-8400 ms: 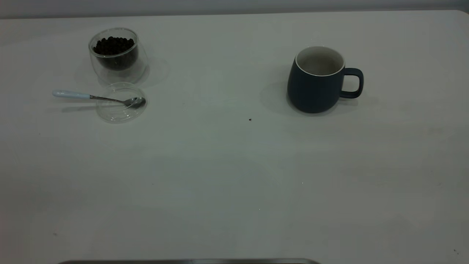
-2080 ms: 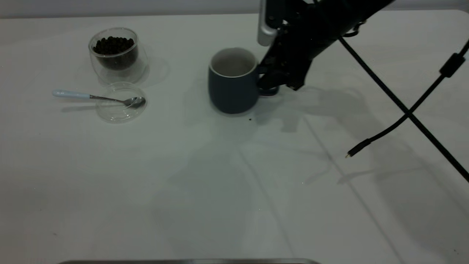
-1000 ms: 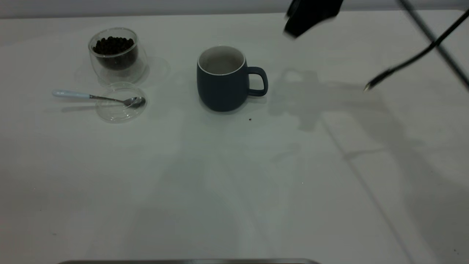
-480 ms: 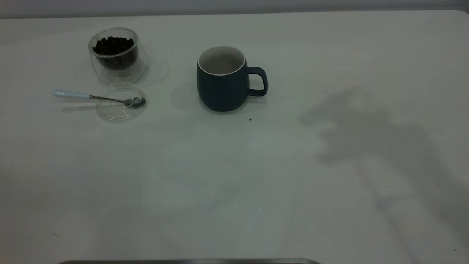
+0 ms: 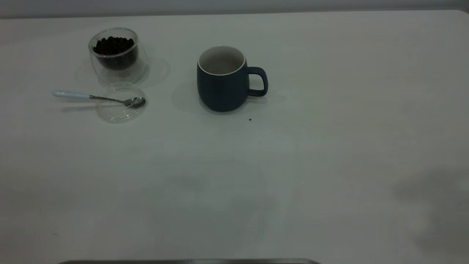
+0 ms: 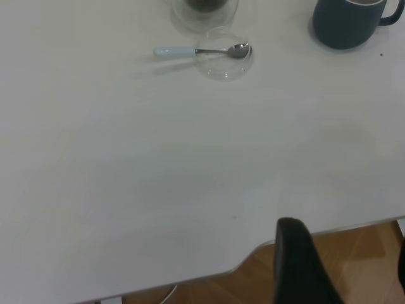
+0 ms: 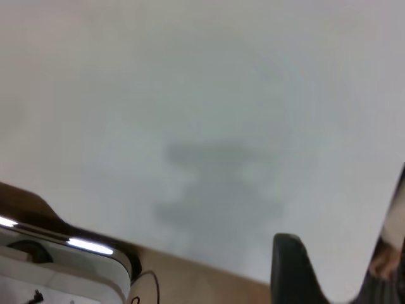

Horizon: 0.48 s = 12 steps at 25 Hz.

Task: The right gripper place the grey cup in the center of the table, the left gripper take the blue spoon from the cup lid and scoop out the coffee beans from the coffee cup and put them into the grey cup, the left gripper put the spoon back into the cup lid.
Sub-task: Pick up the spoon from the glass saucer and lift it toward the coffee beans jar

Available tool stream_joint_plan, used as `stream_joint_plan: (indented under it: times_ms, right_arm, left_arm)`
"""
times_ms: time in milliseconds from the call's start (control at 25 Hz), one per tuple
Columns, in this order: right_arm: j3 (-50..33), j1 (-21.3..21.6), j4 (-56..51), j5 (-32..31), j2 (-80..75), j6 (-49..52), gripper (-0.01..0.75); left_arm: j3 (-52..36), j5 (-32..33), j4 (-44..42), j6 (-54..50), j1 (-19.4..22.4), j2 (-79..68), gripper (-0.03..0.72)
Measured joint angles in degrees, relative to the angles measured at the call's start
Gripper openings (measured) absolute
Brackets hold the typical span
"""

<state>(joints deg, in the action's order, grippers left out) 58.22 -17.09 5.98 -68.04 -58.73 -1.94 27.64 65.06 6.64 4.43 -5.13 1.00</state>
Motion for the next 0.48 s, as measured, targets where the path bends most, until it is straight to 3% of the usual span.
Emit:
stream_joint_plan:
  times_ms: [280, 480]
  right_arm:
    - [-21.64, 5.46, -0.27, 0.05, 19.23, 4.59, 0.364]
    - [-28.95, 7.44, -0.59, 0.35, 31.25, 4.63, 0.364]
  left_arm:
    - [0.0, 0.0, 0.0, 0.0, 0.0, 0.0, 0.445]
    - [0.0, 0.0, 0.0, 0.0, 0.0, 0.0, 0.445]
